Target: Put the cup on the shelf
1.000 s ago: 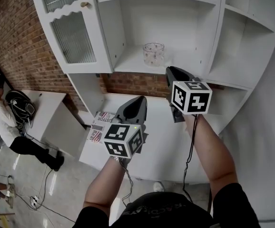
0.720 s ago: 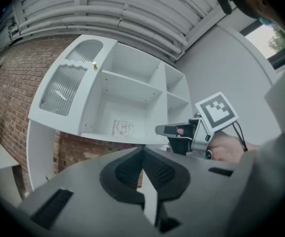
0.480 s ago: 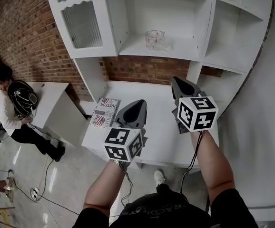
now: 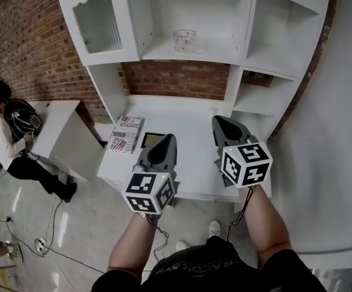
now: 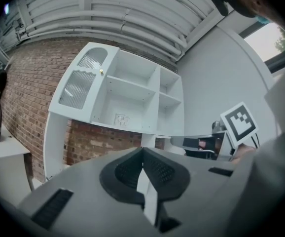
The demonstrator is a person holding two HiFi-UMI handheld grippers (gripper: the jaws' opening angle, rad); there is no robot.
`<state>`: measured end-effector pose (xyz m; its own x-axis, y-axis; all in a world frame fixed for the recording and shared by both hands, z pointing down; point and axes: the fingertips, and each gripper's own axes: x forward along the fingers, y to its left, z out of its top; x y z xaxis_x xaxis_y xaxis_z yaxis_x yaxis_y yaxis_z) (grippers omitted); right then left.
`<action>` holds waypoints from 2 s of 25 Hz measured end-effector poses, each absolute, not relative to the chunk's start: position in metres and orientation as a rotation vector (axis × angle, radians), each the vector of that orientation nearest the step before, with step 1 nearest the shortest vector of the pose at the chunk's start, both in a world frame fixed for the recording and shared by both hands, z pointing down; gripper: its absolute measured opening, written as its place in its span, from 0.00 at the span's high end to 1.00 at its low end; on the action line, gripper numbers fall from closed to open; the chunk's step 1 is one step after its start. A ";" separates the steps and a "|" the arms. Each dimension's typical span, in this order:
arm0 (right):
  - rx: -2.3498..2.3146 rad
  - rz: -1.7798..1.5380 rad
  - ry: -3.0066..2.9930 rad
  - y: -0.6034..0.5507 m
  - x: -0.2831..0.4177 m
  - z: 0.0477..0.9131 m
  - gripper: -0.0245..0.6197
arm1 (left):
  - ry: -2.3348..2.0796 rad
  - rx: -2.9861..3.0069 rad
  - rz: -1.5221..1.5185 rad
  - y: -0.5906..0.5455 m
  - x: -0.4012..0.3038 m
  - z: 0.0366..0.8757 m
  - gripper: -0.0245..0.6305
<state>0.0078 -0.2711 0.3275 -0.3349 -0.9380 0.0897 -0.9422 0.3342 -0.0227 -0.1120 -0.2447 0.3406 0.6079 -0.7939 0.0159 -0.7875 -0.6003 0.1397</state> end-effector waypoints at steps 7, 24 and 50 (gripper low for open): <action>1.672 0.104 -2.597 -0.250 0.021 0.323 0.96 | -1.419 2.666 -0.076 -0.223 -0.093 0.337 0.95; 1.408 0.117 -2.751 -0.219 0.090 0.338 0.96 | -1.619 2.548 -0.053 -0.186 -0.009 0.347 0.95; 1.292 0.093 -2.822 -0.176 0.115 0.332 0.96 | -1.708 2.534 -0.056 -0.141 0.027 0.337 0.95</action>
<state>0.1155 -0.1765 0.3318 -0.6531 -0.7551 0.0578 -0.7573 0.6519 -0.0396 0.0273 -0.1413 0.3371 0.3757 -0.9266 0.0173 -0.9234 -0.3727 0.0914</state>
